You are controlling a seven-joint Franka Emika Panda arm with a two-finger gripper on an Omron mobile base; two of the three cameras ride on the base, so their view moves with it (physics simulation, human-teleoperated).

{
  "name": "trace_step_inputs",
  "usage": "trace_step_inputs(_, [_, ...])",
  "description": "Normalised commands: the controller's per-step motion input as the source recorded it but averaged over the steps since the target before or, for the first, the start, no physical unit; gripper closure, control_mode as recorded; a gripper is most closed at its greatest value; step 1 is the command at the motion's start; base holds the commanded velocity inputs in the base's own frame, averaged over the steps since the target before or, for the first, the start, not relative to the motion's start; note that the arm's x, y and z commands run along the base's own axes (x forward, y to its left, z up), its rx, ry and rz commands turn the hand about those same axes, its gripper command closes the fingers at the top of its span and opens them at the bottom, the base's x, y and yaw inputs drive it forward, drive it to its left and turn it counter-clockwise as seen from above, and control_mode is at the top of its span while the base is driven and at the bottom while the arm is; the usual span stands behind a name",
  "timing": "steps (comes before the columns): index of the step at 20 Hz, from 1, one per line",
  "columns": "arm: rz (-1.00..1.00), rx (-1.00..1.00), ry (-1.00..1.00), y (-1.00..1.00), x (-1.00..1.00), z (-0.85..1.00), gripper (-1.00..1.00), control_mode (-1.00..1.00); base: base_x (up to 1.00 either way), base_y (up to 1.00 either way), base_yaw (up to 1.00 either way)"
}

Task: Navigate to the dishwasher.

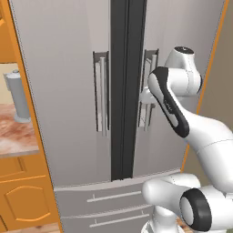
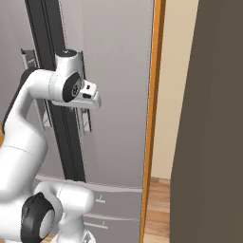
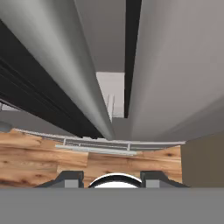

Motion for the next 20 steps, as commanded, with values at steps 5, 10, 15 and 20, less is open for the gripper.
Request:
trace_step_inputs(5, [0.00, 0.00, 0.00, -0.03, -0.50, -0.08, -1.00, -1.00, 0.00, 0.00, 0.00])
trace_step_inputs(10, [0.00, 0.00, 0.01, 0.00, -0.90, -0.37, -1.00, -1.00, 0.00, 0.00, 0.00])
trace_step_inputs(15, [0.00, 0.00, 0.00, 0.06, -0.62, -0.58, -1.00, -1.00, 0.00, 0.00, 0.00])
trace_step_inputs(20, [0.01, 0.00, 0.00, 0.10, -0.13, -0.24, -1.00, 1.00, -0.23, 0.13, 0.02])
